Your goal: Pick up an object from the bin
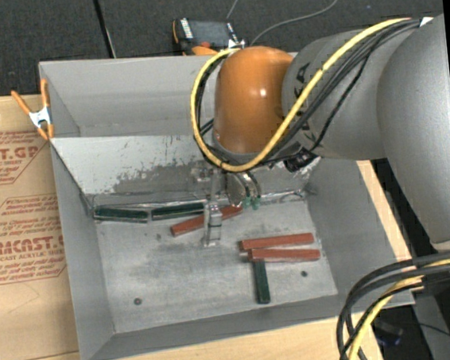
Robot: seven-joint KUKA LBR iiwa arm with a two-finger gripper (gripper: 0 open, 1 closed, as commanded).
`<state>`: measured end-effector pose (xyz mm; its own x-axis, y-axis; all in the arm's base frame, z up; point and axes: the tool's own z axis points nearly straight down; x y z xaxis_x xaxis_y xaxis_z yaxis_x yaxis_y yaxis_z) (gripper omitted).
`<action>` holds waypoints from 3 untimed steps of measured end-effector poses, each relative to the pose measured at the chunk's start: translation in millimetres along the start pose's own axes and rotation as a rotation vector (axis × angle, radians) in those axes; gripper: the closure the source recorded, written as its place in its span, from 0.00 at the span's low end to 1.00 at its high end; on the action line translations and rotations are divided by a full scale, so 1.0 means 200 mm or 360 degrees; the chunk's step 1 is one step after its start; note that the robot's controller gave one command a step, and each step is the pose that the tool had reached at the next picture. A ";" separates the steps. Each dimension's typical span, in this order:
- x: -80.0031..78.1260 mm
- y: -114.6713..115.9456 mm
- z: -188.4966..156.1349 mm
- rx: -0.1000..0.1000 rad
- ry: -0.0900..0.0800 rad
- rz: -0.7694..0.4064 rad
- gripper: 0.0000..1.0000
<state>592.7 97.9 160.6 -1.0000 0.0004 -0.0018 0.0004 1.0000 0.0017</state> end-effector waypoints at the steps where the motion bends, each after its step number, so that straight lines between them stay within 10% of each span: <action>1: 0.00 -0.07 0.47 0.0002 0.0001 -0.0025 0.00; 2: -0.02 -0.06 0.43 -0.0002 -0.0014 -0.0025 1.00; 3: 0.00 -0.07 0.45 0.0000 -0.0002 -0.0025 0.00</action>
Offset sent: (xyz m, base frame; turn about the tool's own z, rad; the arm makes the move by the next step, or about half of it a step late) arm 0.0000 -0.0139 -0.0906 -0.0157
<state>593.3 84.9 70.5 -0.9999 -0.0154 -0.0029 -0.0154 0.9999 0.0018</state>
